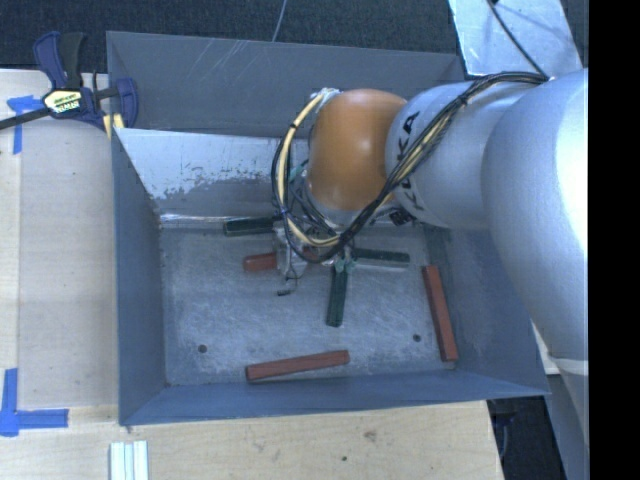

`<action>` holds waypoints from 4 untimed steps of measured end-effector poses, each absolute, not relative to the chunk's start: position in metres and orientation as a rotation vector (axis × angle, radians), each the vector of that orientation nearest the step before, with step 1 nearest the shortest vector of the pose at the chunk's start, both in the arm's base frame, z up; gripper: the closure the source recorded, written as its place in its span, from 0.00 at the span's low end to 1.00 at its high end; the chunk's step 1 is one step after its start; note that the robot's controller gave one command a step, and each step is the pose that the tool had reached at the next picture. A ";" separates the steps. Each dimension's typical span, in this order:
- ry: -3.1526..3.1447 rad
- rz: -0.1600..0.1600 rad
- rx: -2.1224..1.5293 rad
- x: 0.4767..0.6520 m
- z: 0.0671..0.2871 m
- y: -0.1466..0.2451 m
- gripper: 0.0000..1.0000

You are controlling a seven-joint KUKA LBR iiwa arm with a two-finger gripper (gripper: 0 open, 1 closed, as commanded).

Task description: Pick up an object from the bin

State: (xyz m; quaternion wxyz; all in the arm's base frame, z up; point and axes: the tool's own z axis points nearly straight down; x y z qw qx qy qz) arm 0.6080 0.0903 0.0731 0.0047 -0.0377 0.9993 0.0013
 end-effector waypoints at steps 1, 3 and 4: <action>3.139 0.001 -0.119 0.606 0.070 0.089 0.00; 3.134 0.003 -0.116 0.607 0.072 0.090 1.00; 3.124 0.001 -0.285 0.603 0.212 0.117 1.00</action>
Offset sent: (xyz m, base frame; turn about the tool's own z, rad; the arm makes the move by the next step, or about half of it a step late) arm 0.0000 0.0000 0.0000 0.0000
